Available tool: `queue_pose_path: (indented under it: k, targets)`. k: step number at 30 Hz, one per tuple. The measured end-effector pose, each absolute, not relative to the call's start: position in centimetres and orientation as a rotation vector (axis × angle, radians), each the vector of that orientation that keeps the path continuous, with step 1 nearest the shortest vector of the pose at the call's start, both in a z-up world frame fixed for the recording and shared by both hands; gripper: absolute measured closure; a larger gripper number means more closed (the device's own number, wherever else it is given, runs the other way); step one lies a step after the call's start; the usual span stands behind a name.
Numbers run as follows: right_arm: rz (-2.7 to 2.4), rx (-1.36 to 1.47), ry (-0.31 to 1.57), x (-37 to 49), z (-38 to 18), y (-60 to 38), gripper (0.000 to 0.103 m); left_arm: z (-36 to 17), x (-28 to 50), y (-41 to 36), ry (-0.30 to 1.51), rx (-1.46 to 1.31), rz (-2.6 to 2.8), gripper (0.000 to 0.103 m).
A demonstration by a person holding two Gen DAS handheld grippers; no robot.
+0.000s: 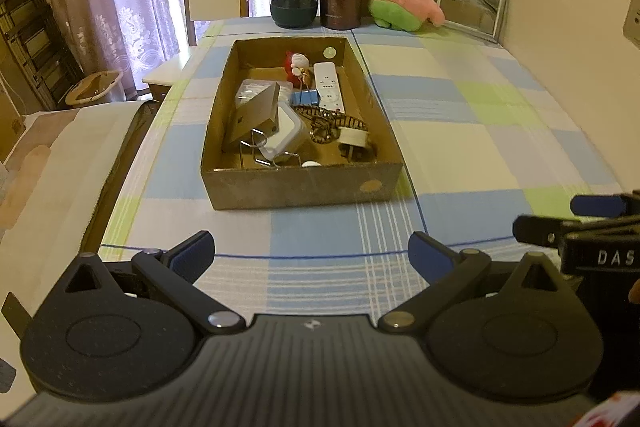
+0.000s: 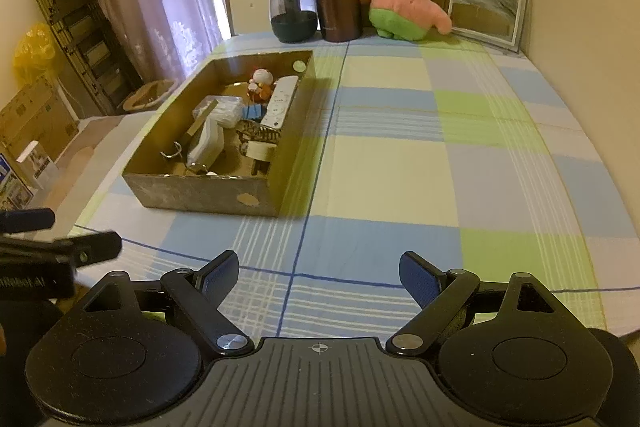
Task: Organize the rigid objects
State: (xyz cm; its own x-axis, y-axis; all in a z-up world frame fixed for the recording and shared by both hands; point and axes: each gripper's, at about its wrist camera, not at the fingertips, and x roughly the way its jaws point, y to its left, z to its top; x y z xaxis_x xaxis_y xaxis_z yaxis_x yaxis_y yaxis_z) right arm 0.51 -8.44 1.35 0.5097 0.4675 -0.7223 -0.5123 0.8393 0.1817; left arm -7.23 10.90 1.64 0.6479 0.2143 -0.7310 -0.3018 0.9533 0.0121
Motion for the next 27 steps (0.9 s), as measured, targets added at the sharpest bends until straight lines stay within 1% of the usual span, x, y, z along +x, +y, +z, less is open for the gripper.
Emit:
queue_pose_path:
  k: [12, 27]
  targets:
    - [0.617, -0.081, 0.830, -1.6, 2.3, -7.8, 0.018, 2.0, -8.8, 10.0, 0.799, -0.110, 0.299, 0.002]
    - [0.613, -0.084, 0.818, -2.0, 2.8, -8.0, 0.018, 2.5, -9.1, 9.5, 0.786, -0.099, 0.296, 0.002]
